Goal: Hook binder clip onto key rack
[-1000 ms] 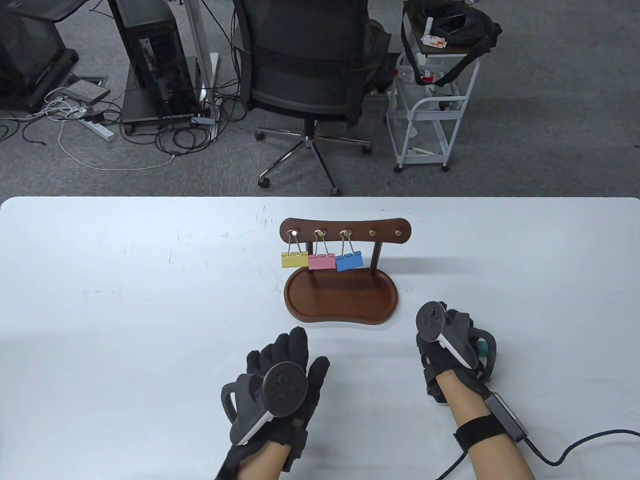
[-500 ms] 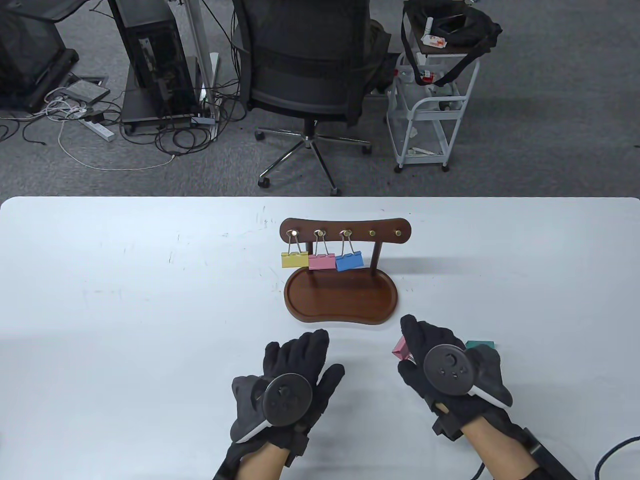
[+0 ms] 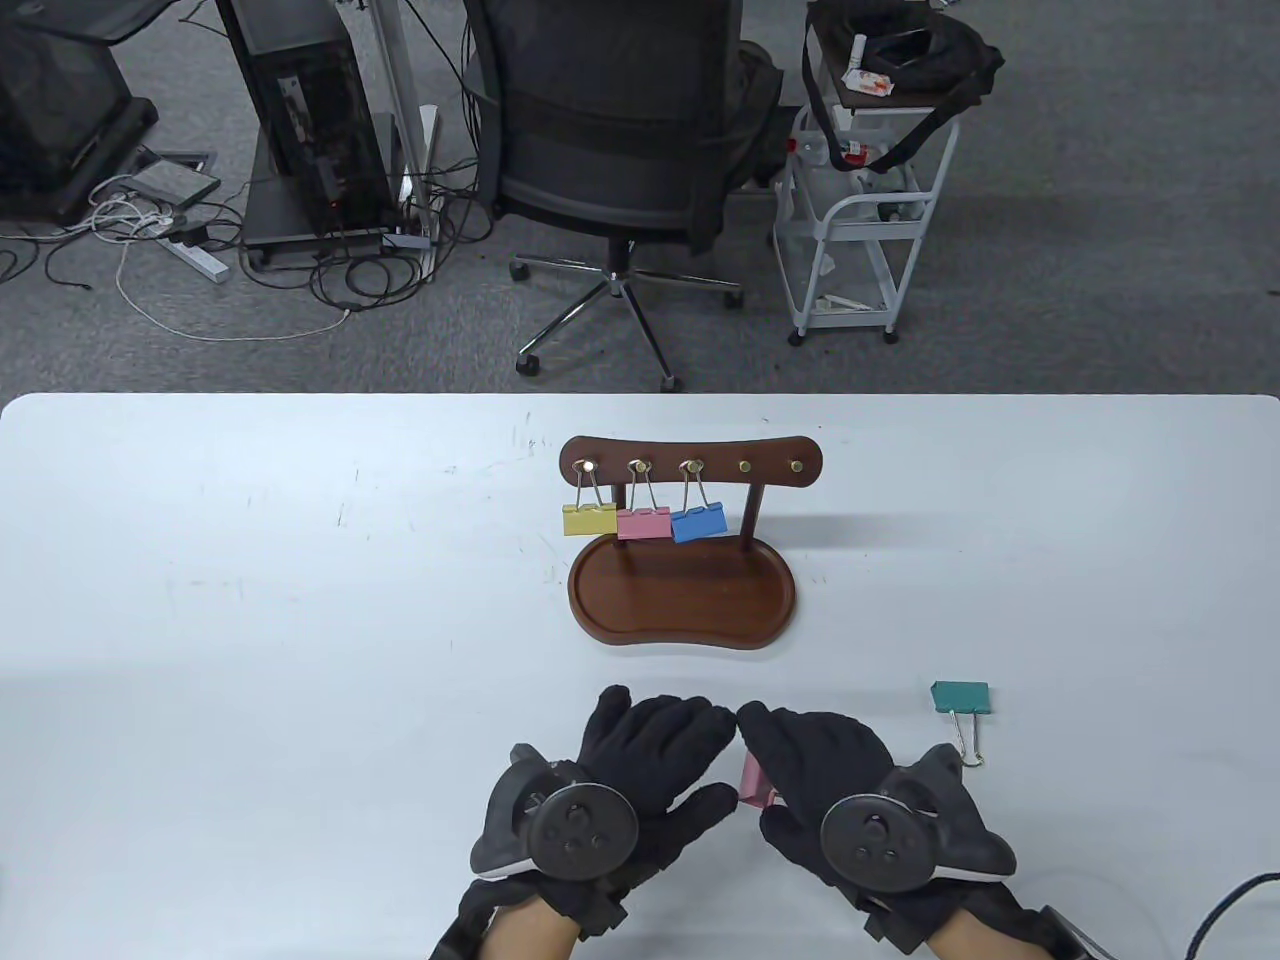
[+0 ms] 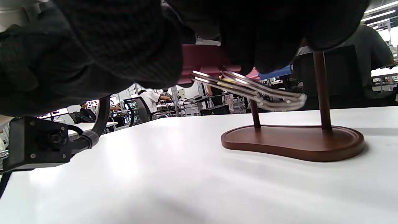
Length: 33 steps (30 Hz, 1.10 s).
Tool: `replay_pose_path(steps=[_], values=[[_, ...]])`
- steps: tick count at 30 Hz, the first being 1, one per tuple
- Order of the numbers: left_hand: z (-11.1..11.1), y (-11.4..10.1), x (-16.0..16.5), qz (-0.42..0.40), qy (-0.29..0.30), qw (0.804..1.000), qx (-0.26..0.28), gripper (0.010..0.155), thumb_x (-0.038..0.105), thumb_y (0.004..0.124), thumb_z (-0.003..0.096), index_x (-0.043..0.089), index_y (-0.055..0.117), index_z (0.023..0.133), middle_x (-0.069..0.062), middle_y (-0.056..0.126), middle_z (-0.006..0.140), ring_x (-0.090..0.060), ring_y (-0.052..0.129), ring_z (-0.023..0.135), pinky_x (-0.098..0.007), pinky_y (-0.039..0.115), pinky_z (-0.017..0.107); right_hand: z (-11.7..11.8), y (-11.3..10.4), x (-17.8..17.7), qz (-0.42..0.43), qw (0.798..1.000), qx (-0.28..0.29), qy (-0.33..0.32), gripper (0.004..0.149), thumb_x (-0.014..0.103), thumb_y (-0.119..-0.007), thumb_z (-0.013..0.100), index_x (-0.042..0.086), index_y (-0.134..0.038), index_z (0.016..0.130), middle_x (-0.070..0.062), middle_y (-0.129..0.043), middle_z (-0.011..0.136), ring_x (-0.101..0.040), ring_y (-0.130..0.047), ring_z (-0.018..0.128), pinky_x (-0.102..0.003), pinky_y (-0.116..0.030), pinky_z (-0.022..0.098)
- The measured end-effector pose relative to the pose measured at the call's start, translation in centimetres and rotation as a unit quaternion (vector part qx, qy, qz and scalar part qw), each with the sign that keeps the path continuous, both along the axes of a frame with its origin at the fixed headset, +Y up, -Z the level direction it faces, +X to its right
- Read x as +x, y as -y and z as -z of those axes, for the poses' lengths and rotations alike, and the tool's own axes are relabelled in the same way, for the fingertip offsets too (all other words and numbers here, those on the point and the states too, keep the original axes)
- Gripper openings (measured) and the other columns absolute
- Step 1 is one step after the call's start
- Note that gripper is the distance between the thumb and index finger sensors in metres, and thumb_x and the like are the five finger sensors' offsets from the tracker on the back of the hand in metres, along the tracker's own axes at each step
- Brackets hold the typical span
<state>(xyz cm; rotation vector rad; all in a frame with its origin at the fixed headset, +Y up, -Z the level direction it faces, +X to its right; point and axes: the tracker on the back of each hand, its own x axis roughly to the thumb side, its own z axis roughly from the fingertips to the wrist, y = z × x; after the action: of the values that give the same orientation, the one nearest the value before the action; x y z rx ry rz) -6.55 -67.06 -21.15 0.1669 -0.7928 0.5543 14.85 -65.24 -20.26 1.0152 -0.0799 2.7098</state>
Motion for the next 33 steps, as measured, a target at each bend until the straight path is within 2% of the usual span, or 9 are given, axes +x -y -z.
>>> replay_pose_path(steps=[10,15,23,33], values=[[-0.2,0.0,0.6,-0.006,0.035,0.999,0.000,0.063,0.045,0.085,0.0541,0.009,0.080,0.106,-0.021,0.085,0.106,-0.052,0.084,0.097,-0.082,0.049,0.071,0.6,0.3,1.1,0.025,1.000,-0.016,0.000,0.093,0.036,-0.091,0.046,0.000,-0.039,0.115,-0.033,-0.072,0.102,-0.055,-0.077,0.085,-0.072,-0.063,0.061],[-0.4,0.0,0.9,0.006,0.058,0.998,0.001,0.066,0.045,0.090,0.0520,0.015,0.078,0.109,-0.023,0.081,0.110,-0.054,0.079,0.101,-0.083,0.047,0.071,0.5,0.2,0.8,0.024,1.000,-0.016,-0.008,0.095,0.036,-0.091,0.046,0.000,-0.037,0.115,-0.033,-0.072,0.102,-0.056,-0.077,0.084,-0.072,-0.062,0.061],[-0.5,-0.1,1.1,0.020,0.062,0.998,0.013,0.065,0.044,0.094,0.0498,0.018,0.080,0.108,-0.024,0.079,0.112,-0.055,0.077,0.102,-0.083,0.047,0.071,-0.1,-0.1,0.8,0.030,0.999,-0.003,-0.026,0.100,0.036,-0.091,0.046,0.001,-0.028,0.115,-0.032,-0.072,0.102,-0.055,-0.077,0.084,-0.072,-0.062,0.061],[-0.7,0.0,1.8,0.049,0.057,0.997,0.026,0.067,0.044,0.095,0.0475,0.017,0.081,0.107,-0.024,0.080,0.111,-0.054,0.079,0.101,-0.083,0.048,0.071,-1.4,-0.3,0.4,0.006,0.998,0.021,-0.052,0.101,0.034,-0.092,0.045,0.003,-0.028,0.115,-0.033,-0.072,0.102,-0.055,-0.078,0.084,-0.073,-0.062,0.061]])
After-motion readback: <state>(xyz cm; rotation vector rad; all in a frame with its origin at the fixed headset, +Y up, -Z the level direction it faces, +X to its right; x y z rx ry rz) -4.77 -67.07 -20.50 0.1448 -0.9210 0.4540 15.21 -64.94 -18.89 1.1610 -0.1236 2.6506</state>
